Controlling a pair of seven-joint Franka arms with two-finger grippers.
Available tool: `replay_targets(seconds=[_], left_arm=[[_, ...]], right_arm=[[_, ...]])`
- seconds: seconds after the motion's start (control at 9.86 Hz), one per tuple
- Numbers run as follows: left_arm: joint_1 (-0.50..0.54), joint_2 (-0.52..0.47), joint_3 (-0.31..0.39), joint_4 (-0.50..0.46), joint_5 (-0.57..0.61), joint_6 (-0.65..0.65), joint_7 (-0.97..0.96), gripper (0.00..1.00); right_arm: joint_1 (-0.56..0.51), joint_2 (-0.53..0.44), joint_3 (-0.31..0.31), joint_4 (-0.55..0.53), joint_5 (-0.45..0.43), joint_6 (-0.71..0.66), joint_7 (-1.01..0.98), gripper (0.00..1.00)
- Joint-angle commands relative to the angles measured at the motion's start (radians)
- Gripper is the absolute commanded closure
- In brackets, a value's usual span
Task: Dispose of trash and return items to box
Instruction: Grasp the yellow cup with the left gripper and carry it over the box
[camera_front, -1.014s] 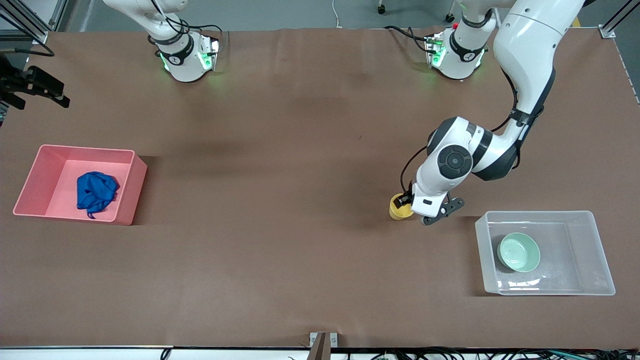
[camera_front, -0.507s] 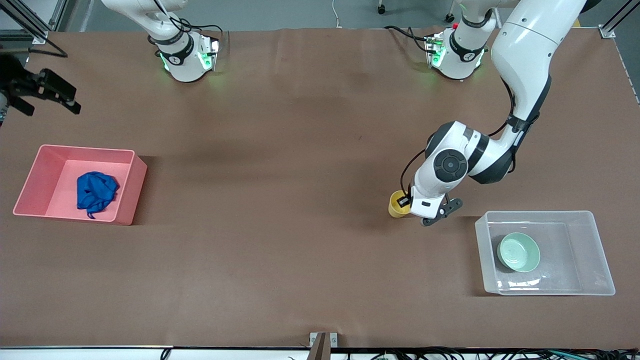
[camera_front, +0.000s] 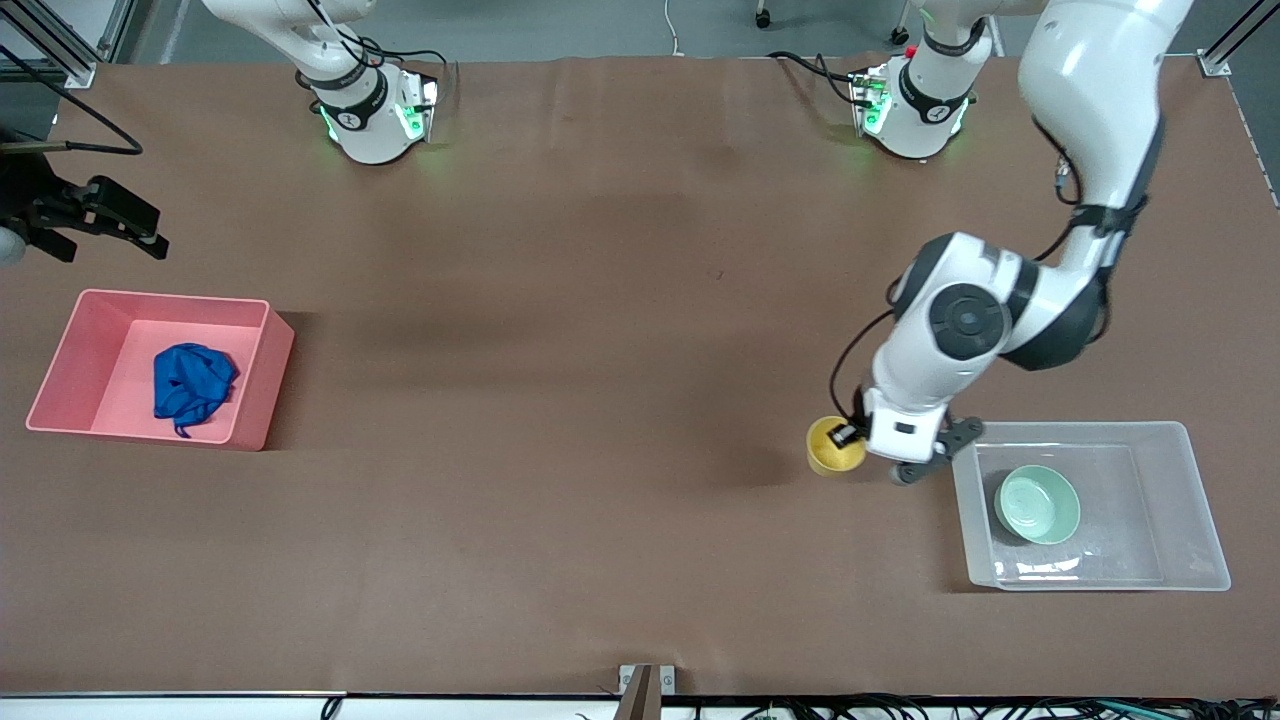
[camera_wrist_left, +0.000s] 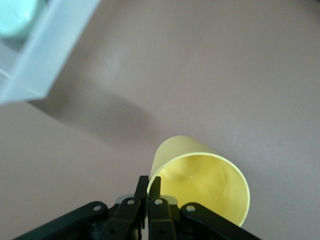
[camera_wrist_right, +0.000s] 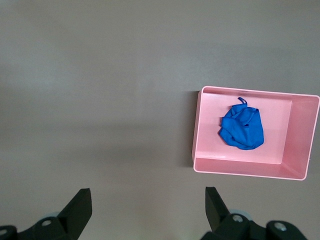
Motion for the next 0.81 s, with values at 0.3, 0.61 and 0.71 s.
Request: replay_targets(seconds=[0.3,0.61,0.71], left_arm=[[0.167,0.016,0.000,0.142,0.019,-0.100,0.393,1.00],[0.292,0.026,0.000,0.147,0.015,-0.103,0.675,1.00],[0.323,0.032,0.000,0.147,0.013,-0.101,0.746,1.00]], right_arm=[[0.000,-0.001,-0.007,0.003,0.007,-0.022,0.022,0.00],[0.000,-0.001,-0.007,0.003,0.007,-0.023,0.022,0.00],[0.000,-0.001,-0.007,0.001,0.007,-0.023,0.022,0.00]])
